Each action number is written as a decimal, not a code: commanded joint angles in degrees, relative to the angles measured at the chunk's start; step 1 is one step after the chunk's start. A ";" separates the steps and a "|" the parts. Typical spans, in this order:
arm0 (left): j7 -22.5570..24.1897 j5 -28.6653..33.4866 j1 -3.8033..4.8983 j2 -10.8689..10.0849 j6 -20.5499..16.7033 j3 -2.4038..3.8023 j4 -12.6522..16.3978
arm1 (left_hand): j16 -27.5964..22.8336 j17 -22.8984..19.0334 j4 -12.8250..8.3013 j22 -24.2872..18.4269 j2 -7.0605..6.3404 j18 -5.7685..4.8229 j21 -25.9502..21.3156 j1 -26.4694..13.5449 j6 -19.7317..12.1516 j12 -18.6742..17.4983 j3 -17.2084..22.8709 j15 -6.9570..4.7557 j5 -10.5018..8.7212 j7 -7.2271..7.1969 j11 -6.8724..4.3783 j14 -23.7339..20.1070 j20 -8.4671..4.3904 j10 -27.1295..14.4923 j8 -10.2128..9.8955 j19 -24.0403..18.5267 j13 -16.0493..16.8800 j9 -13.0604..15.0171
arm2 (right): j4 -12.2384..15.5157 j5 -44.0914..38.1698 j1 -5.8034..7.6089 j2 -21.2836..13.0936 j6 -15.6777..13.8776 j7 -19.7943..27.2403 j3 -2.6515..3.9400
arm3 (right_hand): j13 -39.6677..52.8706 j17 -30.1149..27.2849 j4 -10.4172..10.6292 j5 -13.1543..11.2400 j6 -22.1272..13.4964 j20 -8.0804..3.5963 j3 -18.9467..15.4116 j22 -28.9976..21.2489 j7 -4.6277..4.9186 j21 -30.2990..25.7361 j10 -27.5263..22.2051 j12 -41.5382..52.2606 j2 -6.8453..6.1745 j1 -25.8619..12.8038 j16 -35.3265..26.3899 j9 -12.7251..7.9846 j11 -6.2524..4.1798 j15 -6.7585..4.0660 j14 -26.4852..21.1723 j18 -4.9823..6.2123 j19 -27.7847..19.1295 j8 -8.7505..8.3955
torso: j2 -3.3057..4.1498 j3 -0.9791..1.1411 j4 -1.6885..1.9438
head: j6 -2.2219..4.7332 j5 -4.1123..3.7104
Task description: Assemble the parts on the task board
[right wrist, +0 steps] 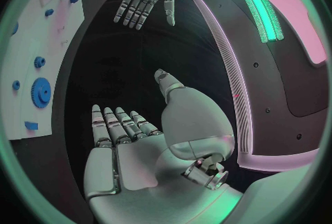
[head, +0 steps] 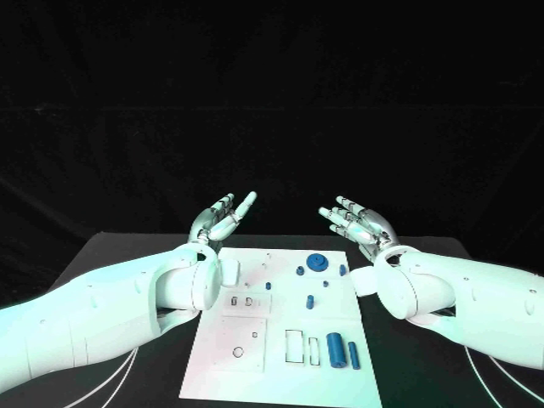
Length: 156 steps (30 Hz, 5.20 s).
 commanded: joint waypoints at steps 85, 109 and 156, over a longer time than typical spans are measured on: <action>-0.70 -2.17 3.28 -13.05 7.13 0.63 18.73 | 8.05 5.20 -2.22 8.00 5.77 1.03 20.13 17.00 44.26 5.89 3.32 -1.26 0.11 5.01 1.52 52.58 0.03 52.61 7.11 40.66 2.81 2.53 | -1.62 -93.85 8.27 2.73 18.29 -32.87 0.08 | 4.76 52.25 -1.78 4.79 53.54 -10.56 6.95 63.10 0.18 72.24 54.40 3.26 -11.56 11.39 60.63 3.36 -10.43 -14.86 74.23 -0.16 66.07 3.13 | 12.86 -1.01 2.89 | 0.90 -3.36; -1.12 -2.17 3.29 -13.26 7.15 0.64 18.75 | 7.46 5.24 -2.32 7.99 5.93 1.00 20.24 17.27 43.86 5.05 3.00 -1.06 0.11 5.32 1.82 52.52 0.02 52.13 6.42 40.57 2.75 2.45 | -2.67 -93.38 8.13 3.22 19.89 -32.29 -0.02 | 4.58 58.37 -1.08 4.48 55.03 -10.45 9.12 68.94 0.39 76.21 55.59 3.26 -11.26 11.96 67.03 3.61 -10.48 -14.76 74.50 -1.02 67.90 3.44 | 13.51 -1.05 3.12 | 1.12 -3.33; -1.39 -2.03 3.30 -13.63 7.41 0.68 17.75 | 6.82 5.24 -2.31 7.90 6.07 0.90 20.17 17.37 43.69 4.49 2.71 -0.85 0.11 5.52 2.01 52.20 0.11 51.90 5.95 40.18 2.78 2.46 | -9.24 -91.82 8.46 11.38 4.37 -34.41 0.23 | 4.88 64.41 0.30 -0.54 58.25 -11.24 14.26 76.66 -0.81 81.10 59.56 3.74 -9.29 13.28 73.21 5.39 -11.74 -15.68 74.84 -2.35 71.11 4.88 | 13.63 -1.17 3.39 | 2.29 -3.15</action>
